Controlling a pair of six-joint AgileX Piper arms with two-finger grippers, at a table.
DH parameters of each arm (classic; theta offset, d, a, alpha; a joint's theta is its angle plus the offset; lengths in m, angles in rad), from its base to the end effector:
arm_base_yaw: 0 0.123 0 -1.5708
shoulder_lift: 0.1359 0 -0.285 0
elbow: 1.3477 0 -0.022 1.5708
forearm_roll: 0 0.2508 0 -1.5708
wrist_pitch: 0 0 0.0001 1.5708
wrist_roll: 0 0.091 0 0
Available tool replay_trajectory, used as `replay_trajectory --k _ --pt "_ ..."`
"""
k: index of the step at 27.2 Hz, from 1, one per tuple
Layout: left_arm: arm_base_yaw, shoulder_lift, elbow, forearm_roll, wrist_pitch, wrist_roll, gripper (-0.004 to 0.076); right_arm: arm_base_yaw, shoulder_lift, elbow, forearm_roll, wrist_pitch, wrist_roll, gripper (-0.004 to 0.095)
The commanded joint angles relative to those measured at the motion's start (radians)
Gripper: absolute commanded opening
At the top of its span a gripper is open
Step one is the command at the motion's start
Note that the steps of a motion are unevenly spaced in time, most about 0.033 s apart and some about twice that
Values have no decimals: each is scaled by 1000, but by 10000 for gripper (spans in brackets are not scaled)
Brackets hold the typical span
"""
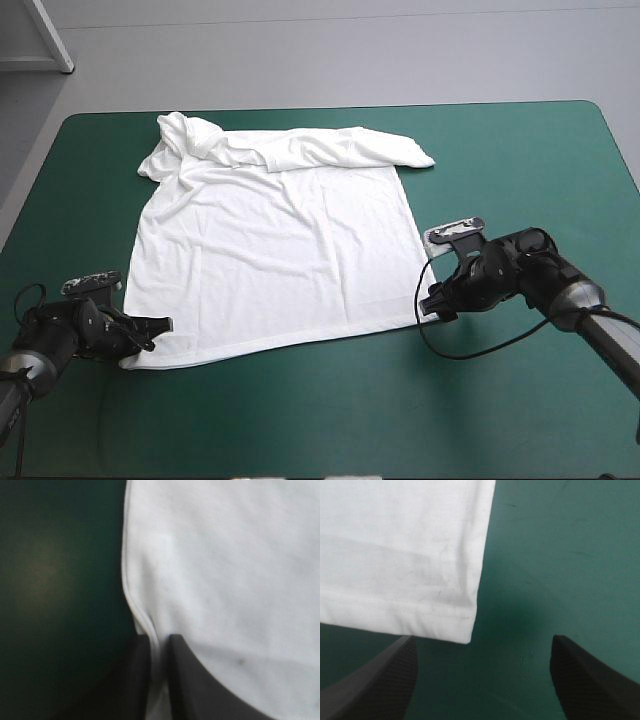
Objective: Fold the cloth
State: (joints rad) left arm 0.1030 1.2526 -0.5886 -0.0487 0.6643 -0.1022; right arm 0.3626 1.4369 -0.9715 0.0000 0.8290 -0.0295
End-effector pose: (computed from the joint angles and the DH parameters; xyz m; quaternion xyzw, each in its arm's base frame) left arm 0.1992 0.0178 0.1989 -0.1174 0.9793 -0.0179 0.1641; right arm 0.2562 0.0972 0.2507 -0.1916 0.9647 0.0300 0.1783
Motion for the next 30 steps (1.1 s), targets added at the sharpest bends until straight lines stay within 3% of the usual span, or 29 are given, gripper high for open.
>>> replay_trajectory --k 1,9,15,20,26,28,30 --pt "-3 15 7 -45 58 6 -6 -1 38 -23 0 -60 -2 678" --pt "-3 15 17 -50 46 16 -7 -1 177 -23 144 -107 -80 598" --pt "-3 15 19 -55 18 16 -6 -1 188 -17 293 -100 -169 255" --pt "-3 -3 17 -42 -4 16 -8 -1 188 -17 297 -123 -178 -19" --pt "-3 -104 -103 -33 7 27 -8 -1 111 -98 292 -143 -173 -17" --pt "-3 -145 -253 -24 59 32 -8 -1 48 -216 275 -118 -140 -16" --pt "-3 -154 -446 2 150 50 -8 -1 3 -394 179 -52 -54 -16"
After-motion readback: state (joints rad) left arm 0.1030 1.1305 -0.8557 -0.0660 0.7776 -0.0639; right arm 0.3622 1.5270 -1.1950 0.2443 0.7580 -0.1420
